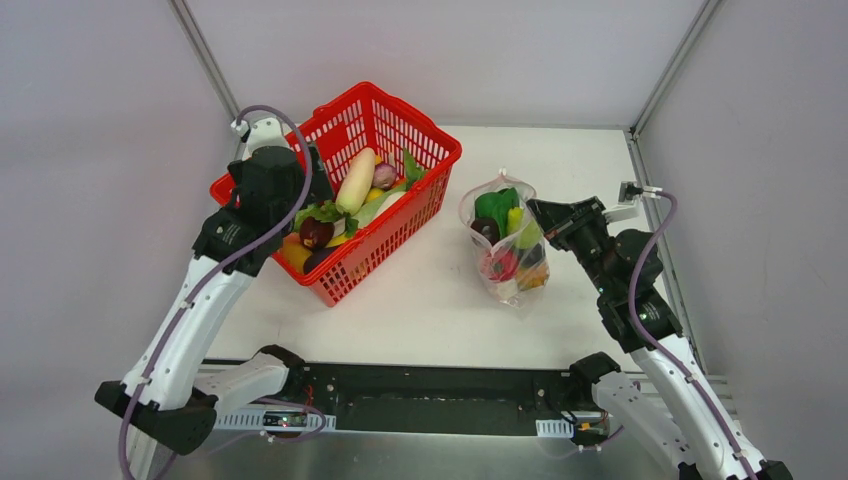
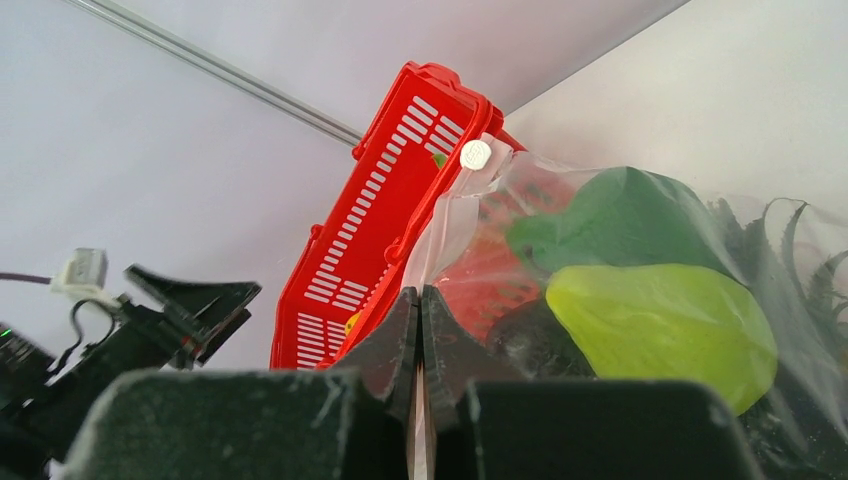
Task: Place the food in the zip-top bag and seal the zipper
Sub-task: Pick up the fake fruit from the bin.
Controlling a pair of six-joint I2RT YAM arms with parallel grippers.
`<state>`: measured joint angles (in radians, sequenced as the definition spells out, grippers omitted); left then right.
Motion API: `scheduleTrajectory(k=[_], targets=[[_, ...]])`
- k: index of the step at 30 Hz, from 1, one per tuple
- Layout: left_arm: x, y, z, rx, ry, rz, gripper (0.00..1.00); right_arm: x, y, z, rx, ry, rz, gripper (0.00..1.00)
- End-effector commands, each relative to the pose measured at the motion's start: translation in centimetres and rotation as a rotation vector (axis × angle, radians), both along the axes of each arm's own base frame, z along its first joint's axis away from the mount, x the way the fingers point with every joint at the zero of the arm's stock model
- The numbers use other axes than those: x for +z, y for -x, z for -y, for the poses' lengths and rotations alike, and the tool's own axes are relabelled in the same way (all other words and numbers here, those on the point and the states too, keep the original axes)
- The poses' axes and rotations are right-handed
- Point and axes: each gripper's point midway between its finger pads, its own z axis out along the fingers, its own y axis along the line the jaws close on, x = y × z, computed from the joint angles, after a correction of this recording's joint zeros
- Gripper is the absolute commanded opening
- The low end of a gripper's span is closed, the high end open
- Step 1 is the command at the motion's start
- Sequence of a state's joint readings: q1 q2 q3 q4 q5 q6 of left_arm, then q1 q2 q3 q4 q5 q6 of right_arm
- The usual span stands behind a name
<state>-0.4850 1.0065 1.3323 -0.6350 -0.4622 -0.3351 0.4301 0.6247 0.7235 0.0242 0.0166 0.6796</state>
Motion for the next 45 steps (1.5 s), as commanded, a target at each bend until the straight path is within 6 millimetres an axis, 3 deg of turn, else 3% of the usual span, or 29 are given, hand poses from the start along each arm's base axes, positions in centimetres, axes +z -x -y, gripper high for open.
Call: scheduleTrajectory(k=[1, 5, 12, 16, 21, 28, 45], targets=[[-2.3, -2.6, -5.6, 0.363, -0.038, -0.003, 0.99, 3.4, 1.0, -0.4, 0.045, -0.03, 0.089, 0.0], [-5.4, -5.2, -7.1, 0.499, -0.079, -0.08, 0.97, 3.7, 1.3, -0.5, 0.058, -0.034, 0.095, 0.0], [-9.5, -7.2, -10.0, 0.691, -0.204, -0.202, 0.92, 4.0, 1.9, 0.0, 0.042, -0.035, 0.105, 0.0], [-10.9, -7.1, -11.9, 0.738, -0.253, -0.268, 0.94, 4.2, 2.1, 0.2, 0.037, -0.028, 0.109, 0.0], [-14.2, -6.7, -13.1, 0.672, -0.208, -0.39, 0.92, 4.1, 2.0, 0.3, 0.031, -0.024, 0.109, 0.0], [-17.9, -5.8, -13.6, 0.689, -0.186, -0.464, 0.92, 3.8, 1.8, -0.1, 0.047, -0.024, 0.101, 0.0], [-21.0, -6.5, -15.0, 0.742, -0.144, -0.502, 0.78, 3.7, 1.9, 0.4, 0.025, -0.013, 0.104, 0.0]])
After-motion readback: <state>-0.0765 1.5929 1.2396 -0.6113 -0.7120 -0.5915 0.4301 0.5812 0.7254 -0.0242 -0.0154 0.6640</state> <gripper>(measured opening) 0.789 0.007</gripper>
